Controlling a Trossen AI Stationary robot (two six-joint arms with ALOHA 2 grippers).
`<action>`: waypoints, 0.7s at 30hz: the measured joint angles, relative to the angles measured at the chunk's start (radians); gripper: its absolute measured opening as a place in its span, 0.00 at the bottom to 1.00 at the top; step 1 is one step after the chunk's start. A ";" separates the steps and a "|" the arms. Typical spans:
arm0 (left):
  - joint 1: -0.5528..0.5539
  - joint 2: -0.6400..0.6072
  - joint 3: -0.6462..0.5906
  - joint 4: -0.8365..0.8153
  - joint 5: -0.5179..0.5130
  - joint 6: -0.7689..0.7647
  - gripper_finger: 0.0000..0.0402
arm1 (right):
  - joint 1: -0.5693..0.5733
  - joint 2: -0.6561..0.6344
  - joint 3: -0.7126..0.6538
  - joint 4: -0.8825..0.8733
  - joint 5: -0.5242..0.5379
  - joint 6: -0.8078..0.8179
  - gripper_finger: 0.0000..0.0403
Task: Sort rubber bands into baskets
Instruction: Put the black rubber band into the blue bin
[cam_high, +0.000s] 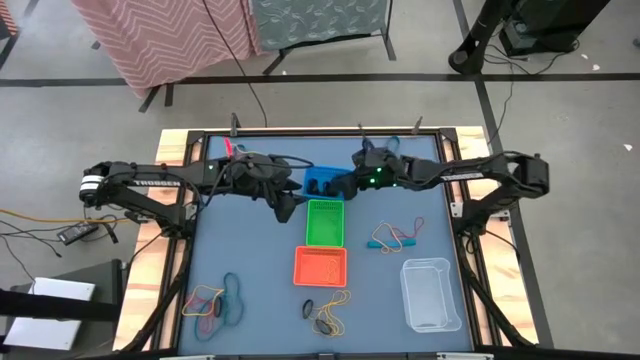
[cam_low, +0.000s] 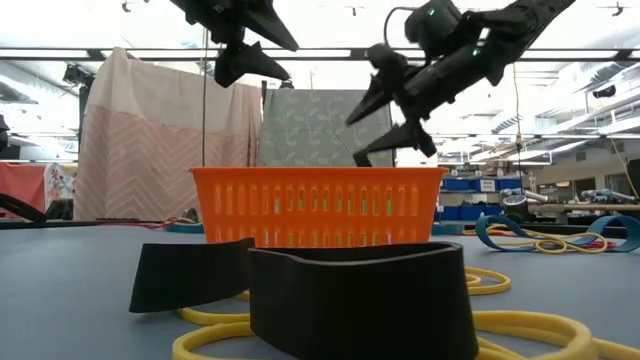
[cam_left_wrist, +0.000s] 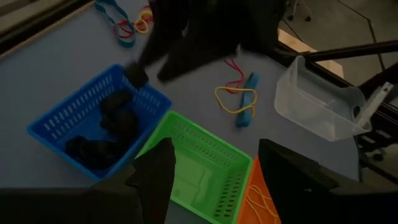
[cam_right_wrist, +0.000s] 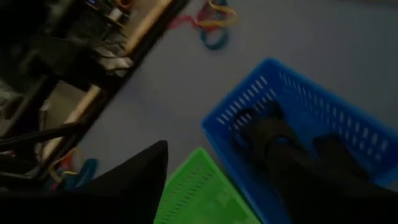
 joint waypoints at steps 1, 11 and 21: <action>-0.003 0.000 0.000 0.000 0.003 0.000 0.58 | -0.004 -0.021 0.000 -0.013 0.000 -0.015 0.73; -0.109 0.058 0.000 -0.003 0.036 0.005 0.58 | -0.019 -0.216 0.000 -0.105 -0.008 -0.086 0.72; -0.215 0.190 0.000 0.000 0.129 -0.039 0.58 | 0.049 -0.175 0.000 -0.033 -0.095 -0.088 0.67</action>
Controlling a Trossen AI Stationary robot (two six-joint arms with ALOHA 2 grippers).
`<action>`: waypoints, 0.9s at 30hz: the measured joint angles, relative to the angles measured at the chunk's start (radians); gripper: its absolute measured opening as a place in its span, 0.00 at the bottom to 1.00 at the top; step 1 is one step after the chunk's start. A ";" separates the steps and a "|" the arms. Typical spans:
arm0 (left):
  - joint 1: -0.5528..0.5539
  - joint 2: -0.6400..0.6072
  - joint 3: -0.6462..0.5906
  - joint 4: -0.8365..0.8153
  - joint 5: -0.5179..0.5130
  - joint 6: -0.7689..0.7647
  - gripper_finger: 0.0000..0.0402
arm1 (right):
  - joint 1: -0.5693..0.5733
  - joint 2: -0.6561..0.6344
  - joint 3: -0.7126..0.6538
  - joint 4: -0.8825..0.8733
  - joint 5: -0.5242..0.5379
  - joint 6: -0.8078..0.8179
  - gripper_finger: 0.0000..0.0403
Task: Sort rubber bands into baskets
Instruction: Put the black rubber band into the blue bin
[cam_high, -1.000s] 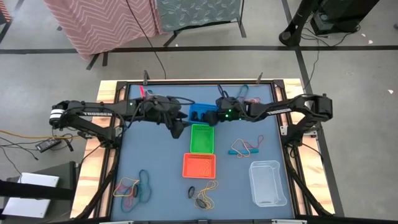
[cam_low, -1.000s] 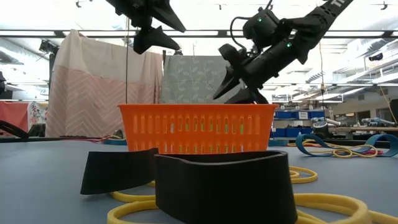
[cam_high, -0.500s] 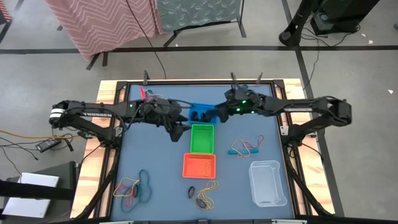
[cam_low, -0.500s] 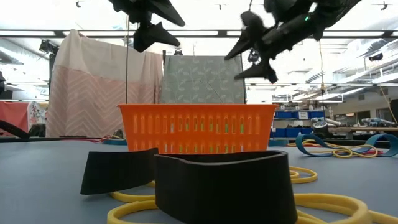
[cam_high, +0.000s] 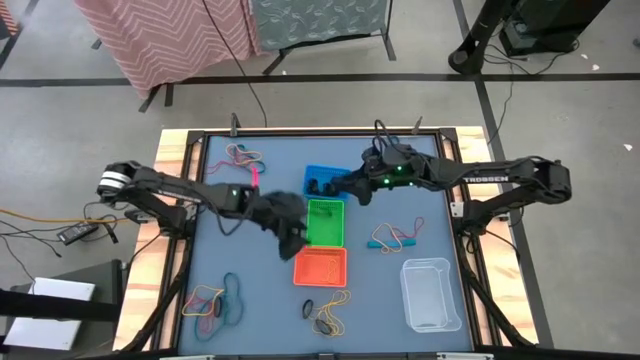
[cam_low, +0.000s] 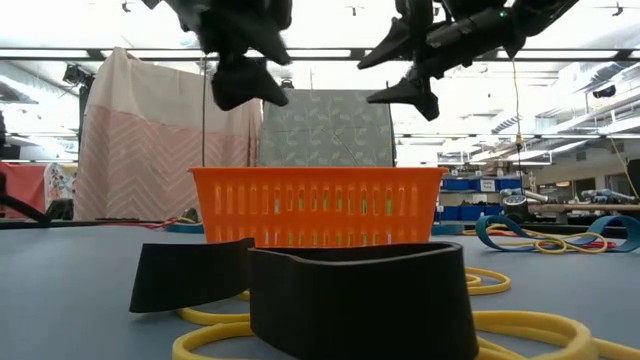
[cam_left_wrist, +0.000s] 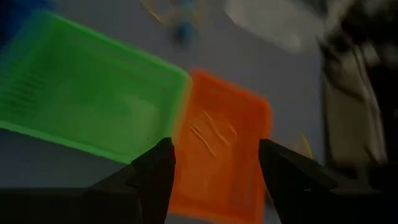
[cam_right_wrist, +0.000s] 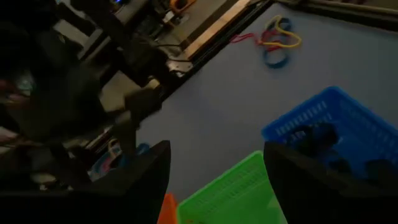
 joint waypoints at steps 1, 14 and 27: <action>-0.030 0.012 0.000 -0.012 0.010 0.019 0.58 | 0.005 -0.005 0.000 -0.002 -0.015 0.000 0.67; -0.306 0.246 0.046 0.094 -0.050 0.249 0.58 | 0.010 -0.082 0.000 -0.159 -0.027 -0.011 0.66; -0.388 0.434 0.214 0.080 -0.062 -0.072 0.58 | 0.009 -0.085 0.000 -0.279 -0.025 -0.114 0.66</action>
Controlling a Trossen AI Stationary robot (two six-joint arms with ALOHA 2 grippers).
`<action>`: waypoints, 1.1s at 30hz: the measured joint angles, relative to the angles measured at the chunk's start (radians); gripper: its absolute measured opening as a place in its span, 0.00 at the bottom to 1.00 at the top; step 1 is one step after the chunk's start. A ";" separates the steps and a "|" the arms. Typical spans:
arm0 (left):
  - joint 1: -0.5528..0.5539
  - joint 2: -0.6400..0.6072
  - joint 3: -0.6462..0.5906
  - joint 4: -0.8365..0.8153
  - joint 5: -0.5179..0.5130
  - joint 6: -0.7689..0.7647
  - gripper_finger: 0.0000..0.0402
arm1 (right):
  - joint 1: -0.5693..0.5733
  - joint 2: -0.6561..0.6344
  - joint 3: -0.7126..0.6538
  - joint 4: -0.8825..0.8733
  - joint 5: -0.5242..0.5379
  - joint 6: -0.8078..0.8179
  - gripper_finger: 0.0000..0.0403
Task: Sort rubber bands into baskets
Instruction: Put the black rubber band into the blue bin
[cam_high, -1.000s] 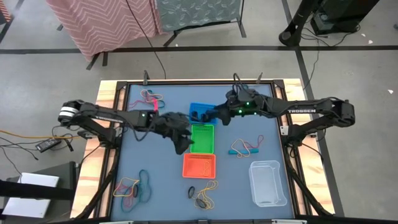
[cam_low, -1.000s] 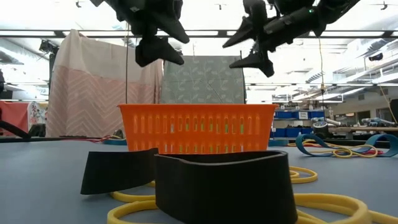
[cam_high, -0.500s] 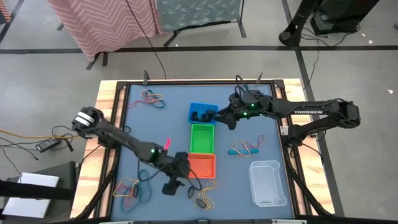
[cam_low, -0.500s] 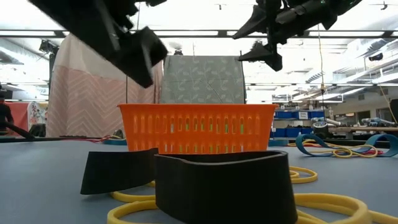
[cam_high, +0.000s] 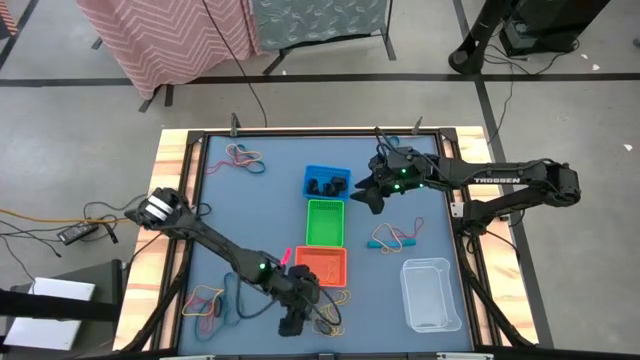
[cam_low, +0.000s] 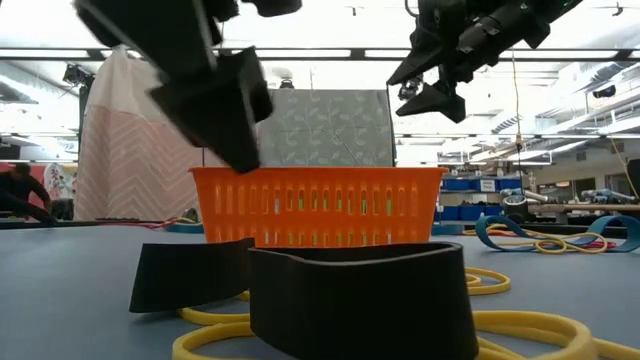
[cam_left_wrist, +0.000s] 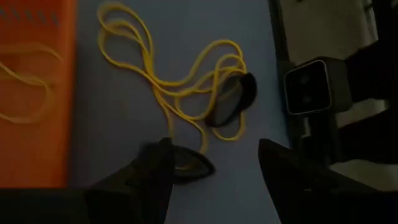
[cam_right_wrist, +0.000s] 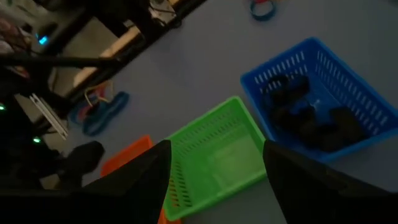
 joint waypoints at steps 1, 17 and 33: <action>-0.008 0.006 0.006 -0.010 -0.022 -0.029 0.58 | 0.000 0.000 0.000 -0.005 0.000 -0.006 0.66; -0.021 0.020 0.001 -0.132 -0.194 -0.297 0.47 | 0.000 0.000 0.000 -0.044 0.035 -0.052 0.66; -0.020 0.115 0.000 -0.027 -0.117 -0.408 0.43 | 0.002 0.001 0.000 -0.081 0.078 -0.096 0.66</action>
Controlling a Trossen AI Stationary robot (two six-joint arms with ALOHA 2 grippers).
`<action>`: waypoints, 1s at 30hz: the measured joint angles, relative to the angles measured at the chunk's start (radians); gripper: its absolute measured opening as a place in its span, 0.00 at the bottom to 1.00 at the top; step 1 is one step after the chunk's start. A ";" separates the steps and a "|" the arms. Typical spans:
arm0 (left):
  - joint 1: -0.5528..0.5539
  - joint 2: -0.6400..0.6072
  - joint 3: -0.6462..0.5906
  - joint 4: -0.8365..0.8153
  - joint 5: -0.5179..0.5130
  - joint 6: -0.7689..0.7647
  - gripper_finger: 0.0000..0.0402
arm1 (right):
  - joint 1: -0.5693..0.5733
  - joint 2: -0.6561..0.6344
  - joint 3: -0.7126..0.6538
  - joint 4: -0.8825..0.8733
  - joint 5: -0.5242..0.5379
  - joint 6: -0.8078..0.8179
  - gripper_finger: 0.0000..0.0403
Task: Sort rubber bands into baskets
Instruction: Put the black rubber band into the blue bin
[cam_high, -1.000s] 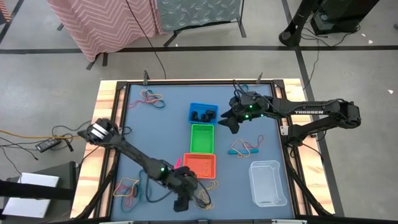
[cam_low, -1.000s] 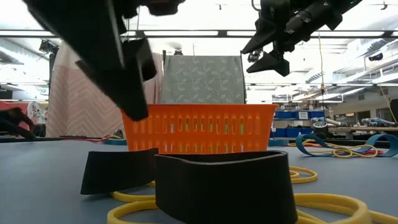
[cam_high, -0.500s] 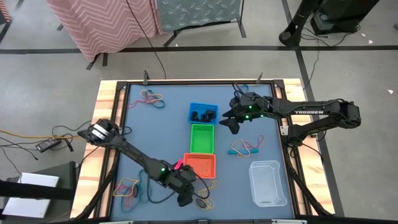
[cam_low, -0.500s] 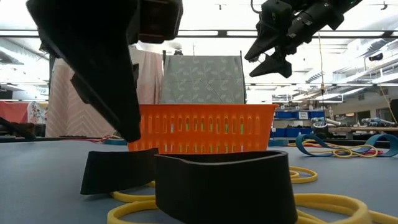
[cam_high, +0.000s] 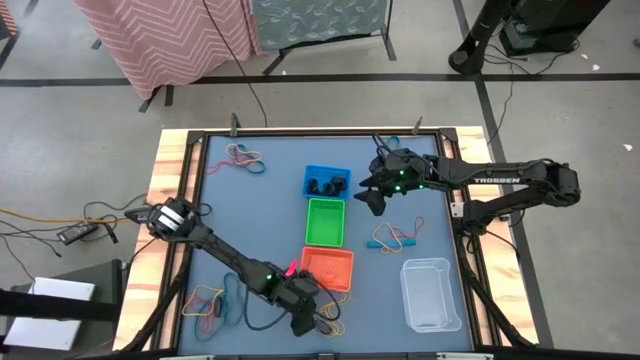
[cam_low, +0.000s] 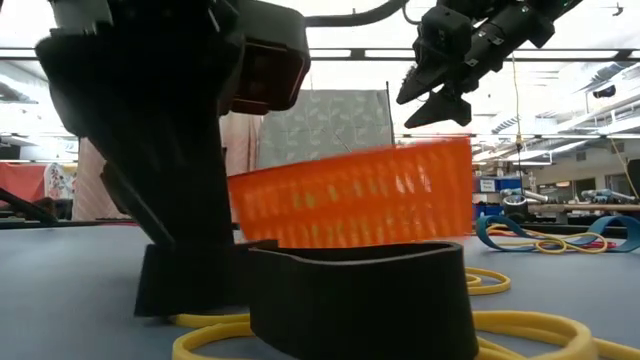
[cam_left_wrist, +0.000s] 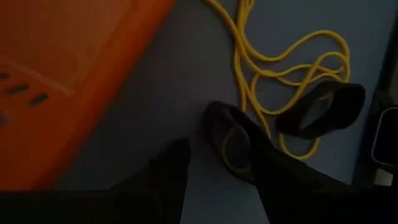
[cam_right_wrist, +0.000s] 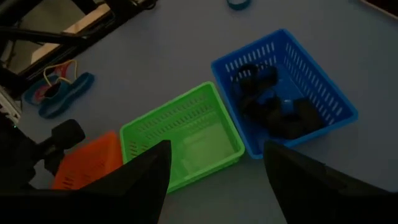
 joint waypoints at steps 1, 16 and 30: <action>0.000 0.000 0.000 -0.006 -0.001 0.000 0.40 | 0.000 0.000 0.000 0.000 0.001 0.000 0.66; 0.001 -0.225 -0.004 -0.208 0.046 0.033 0.01 | 0.000 0.000 0.000 0.019 0.016 -0.008 0.66; 0.320 -0.613 -0.002 -0.496 -0.266 0.457 0.00 | 0.293 0.038 0.000 -0.355 -0.108 0.233 0.11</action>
